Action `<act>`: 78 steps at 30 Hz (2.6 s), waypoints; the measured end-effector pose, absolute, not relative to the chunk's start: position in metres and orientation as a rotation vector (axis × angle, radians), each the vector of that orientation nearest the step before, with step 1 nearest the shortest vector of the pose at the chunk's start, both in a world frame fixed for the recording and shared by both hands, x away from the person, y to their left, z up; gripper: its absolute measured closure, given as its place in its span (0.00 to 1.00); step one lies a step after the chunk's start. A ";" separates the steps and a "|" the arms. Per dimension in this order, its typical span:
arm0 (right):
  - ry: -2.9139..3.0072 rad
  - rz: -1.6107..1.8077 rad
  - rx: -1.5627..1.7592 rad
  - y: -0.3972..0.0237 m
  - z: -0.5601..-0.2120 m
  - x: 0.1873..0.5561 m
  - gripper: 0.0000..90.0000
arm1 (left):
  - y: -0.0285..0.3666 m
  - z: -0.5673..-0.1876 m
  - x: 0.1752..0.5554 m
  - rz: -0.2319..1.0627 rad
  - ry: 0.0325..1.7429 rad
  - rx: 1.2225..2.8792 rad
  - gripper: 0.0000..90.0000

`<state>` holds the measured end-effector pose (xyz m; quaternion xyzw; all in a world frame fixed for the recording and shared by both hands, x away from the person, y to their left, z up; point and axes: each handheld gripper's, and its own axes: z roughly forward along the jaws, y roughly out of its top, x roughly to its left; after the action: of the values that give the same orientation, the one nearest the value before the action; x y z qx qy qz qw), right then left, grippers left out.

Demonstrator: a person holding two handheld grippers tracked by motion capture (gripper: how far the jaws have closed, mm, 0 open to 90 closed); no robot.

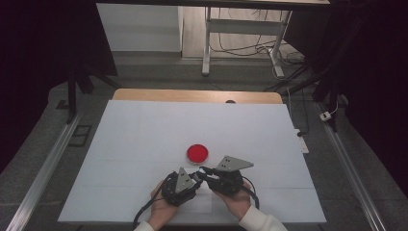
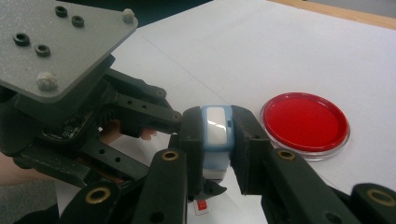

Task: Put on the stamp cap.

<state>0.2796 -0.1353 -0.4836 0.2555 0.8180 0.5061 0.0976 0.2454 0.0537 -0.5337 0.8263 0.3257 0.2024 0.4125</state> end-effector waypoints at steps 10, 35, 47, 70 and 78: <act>2.423 1.506 0.775 -0.135 -0.485 0.280 0.84 | 0.053 -0.533 0.244 0.533 0.816 2.077 0.72; 2.474 1.492 0.800 -0.134 -0.488 0.283 0.84 | 0.050 -0.532 0.239 0.610 0.781 2.088 0.72; 2.479 1.479 0.758 -0.134 -0.488 0.283 0.84 | 0.053 -0.533 0.244 0.532 0.800 2.117 0.70; 2.436 1.497 0.702 -0.137 -0.487 0.282 0.84 | 0.063 -0.532 0.247 0.442 0.833 2.142 0.51; 2.409 1.513 0.696 -0.141 -0.485 0.286 0.84 | 0.081 -0.524 0.242 0.410 0.833 2.126 0.49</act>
<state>0.2857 -0.1412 -0.4847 0.2363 0.8179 0.5137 0.1063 0.2417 0.0808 -0.5239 0.8401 0.3293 0.1619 0.3995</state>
